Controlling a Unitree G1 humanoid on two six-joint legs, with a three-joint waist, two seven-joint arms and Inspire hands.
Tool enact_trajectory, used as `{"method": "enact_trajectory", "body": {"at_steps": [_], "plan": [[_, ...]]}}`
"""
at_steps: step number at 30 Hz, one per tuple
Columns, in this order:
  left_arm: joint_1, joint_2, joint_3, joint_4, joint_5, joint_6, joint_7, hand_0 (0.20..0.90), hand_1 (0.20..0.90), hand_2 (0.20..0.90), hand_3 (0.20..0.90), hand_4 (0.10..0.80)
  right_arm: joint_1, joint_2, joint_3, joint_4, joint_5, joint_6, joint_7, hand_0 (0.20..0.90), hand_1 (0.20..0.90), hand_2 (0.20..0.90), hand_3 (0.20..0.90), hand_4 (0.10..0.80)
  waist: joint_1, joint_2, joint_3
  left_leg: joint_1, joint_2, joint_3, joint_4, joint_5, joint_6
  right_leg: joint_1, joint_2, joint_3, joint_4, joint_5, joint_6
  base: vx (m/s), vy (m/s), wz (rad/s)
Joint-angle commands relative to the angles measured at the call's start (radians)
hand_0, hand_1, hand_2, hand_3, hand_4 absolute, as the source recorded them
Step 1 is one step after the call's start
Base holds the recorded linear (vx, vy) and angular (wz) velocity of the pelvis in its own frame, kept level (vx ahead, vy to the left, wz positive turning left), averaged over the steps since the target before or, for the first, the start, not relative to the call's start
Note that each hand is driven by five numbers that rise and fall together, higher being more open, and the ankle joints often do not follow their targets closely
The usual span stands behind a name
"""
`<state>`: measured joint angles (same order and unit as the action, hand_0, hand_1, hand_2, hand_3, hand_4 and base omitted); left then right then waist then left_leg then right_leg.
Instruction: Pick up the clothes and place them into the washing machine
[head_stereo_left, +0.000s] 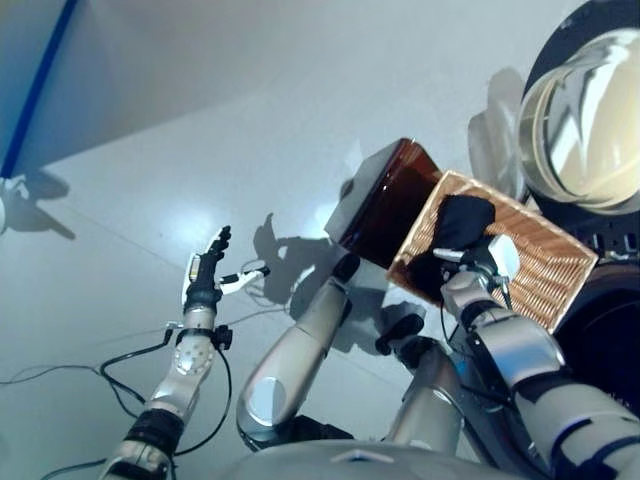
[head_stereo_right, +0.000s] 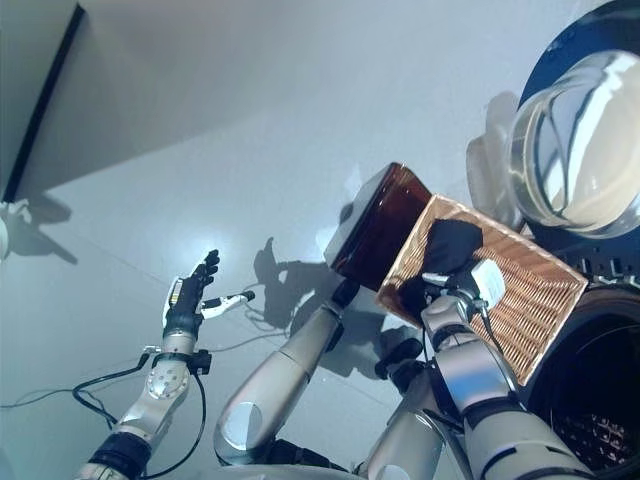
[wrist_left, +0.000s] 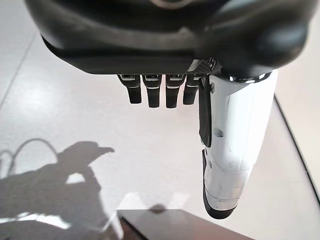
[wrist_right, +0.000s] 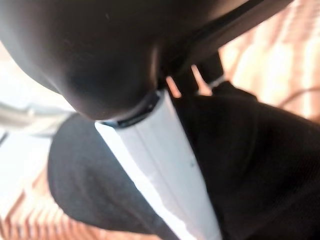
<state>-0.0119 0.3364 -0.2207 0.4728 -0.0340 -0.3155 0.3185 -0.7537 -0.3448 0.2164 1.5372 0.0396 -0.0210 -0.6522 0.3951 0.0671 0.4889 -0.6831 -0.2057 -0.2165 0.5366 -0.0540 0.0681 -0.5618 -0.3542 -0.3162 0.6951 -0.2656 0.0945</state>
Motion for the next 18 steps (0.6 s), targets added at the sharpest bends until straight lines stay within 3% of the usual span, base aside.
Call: {"method": "enact_trajectory", "body": {"at_steps": [1,9,10,12,15,18], "plan": [[0.058,0.049,-0.024,0.001,0.010,-0.066,-0.001,0.900,0.900,0.900,0.900,0.800,0.077,-0.131,-0.058,0.015,0.006,-0.011,-0.041,0.200,0.200,0.200,0.200,0.300,-0.026,0.032,-0.099,0.005,0.020,0.011,-0.104,0.009,-0.051,0.061,0.034,-0.011,-0.112,0.089,-0.046,0.027,0.011,-0.05],[0.096,0.037,-0.035,0.179,0.005,-0.053,-0.018,0.900,0.900,0.900,0.900,0.800,0.106,-0.070,-0.069,-0.061,0.062,-0.098,-0.007,0.200,0.200,0.200,0.200,0.300,-0.105,-0.004,-0.156,0.142,0.063,0.054,-0.192,0.025,-0.064,0.184,0.079,0.018,-0.273,0.148,-0.033,0.020,0.009,-0.29],[0.098,0.032,-0.041,0.200,0.006,-0.050,-0.025,0.900,0.900,0.900,0.900,0.800,0.113,-0.069,-0.081,-0.064,0.080,-0.110,-0.001,0.200,0.200,0.200,0.200,0.300,-0.112,0.003,-0.161,0.153,0.069,0.061,-0.219,0.067,-0.063,0.195,0.085,0.005,-0.310,0.187,-0.039,-0.036,0.036,-0.29],[0.101,0.027,-0.044,0.223,0.007,-0.048,-0.031,0.900,0.900,0.900,0.900,0.800,0.126,-0.073,-0.099,-0.070,0.105,-0.123,0.015,0.200,0.200,0.200,0.200,0.300,-0.121,0.007,-0.170,0.176,0.073,0.061,-0.248,0.077,-0.066,0.216,0.091,0.004,-0.343,0.199,-0.035,-0.002,0.018,-0.40],[0.126,0.012,-0.042,0.289,0.003,-0.052,-0.047,0.900,0.900,0.900,0.900,0.800,0.224,-0.053,-0.231,-0.153,0.349,-0.246,0.089,0.200,0.200,0.200,0.200,0.300,-0.165,0.011,-0.200,0.239,0.093,0.082,-0.325,0.099,-0.075,0.254,0.109,0.012,-0.427,0.223,-0.018,0.042,-0.004,-0.16],[0.138,-0.001,-0.044,0.330,0.003,-0.049,-0.053,0.900,0.900,0.900,0.900,0.800,0.260,-0.044,-0.290,-0.163,0.454,-0.283,0.117,0.200,0.200,0.200,0.200,0.300,-0.181,0.019,-0.212,0.258,0.103,0.102,-0.343,0.099,-0.074,0.260,0.118,0.033,-0.454,0.234,-0.014,0.015,0.020,-0.35]]}}
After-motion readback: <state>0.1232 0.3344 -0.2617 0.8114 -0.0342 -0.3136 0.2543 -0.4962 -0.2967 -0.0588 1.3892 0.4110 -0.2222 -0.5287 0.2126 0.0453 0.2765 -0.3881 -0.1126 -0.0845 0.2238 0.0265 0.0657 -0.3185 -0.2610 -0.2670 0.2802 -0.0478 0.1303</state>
